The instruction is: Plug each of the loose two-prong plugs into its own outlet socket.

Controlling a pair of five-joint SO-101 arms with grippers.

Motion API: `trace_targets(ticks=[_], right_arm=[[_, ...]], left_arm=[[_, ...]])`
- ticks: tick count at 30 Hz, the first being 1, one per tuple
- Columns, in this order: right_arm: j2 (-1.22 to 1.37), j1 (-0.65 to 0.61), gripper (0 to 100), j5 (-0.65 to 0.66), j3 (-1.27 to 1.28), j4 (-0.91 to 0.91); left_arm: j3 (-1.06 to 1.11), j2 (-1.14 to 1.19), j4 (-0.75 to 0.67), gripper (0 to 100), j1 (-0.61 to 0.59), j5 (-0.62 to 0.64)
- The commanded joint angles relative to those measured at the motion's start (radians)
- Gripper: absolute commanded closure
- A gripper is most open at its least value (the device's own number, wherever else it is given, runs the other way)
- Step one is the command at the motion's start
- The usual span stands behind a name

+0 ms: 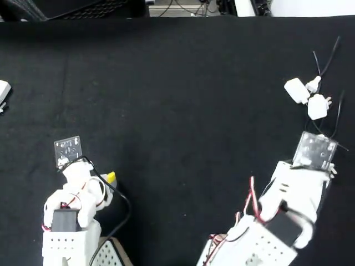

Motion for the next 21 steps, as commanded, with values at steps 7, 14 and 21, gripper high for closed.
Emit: trace_targets(ticks=[7,14,21], right_arm=[[0.627,-0.006,82.1,-0.003,-0.314,-0.011],[1.018,0.072,81.9,-0.048,-0.444,-0.028],[1.319,0.153,81.9,-0.153,-0.661,-0.026]], left_arm=[[0.016,-0.003,0.003,78,0.002,0.003],[0.016,-0.003,0.003,78,0.002,0.003],[0.016,-0.003,0.003,78,0.002,0.003]])
